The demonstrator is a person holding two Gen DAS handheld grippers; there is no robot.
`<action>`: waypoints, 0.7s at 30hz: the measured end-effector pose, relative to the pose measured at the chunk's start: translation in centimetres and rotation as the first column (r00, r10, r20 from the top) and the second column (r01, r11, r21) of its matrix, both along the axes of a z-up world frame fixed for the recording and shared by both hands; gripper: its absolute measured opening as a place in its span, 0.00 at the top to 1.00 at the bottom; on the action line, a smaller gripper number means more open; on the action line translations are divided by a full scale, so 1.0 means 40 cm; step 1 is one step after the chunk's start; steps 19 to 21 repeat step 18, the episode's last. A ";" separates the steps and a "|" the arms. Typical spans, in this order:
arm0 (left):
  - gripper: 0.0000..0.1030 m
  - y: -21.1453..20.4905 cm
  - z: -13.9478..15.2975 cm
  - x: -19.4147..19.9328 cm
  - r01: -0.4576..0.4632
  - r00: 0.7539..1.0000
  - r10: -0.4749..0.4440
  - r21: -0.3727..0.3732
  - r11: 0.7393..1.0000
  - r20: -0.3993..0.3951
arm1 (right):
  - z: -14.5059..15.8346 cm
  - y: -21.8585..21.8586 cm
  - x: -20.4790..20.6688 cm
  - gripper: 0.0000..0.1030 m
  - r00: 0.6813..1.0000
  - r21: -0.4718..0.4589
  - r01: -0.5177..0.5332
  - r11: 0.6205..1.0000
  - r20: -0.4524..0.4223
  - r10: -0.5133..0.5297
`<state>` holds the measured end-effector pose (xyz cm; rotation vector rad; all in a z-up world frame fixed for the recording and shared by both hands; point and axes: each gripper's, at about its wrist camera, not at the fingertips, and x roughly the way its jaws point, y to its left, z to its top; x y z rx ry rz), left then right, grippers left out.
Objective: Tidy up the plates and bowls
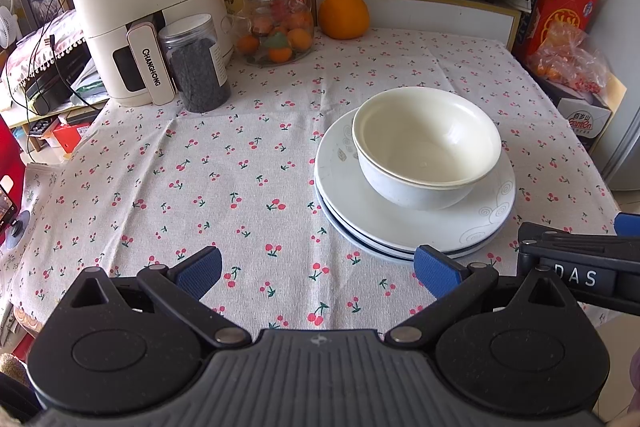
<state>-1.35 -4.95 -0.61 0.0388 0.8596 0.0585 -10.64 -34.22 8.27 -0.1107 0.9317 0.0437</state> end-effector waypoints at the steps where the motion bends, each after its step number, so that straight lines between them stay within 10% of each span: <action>1: 0.00 0.000 0.000 0.000 0.000 1.000 0.000 0.000 1.000 0.000 | 0.000 -0.001 0.001 0.05 1.000 0.000 0.000 1.000 0.000 0.000; 21: 0.01 -0.002 0.000 0.000 0.002 1.000 -0.002 0.001 1.000 0.001 | 0.000 0.002 0.000 0.05 1.000 -0.001 0.000 1.000 0.000 0.000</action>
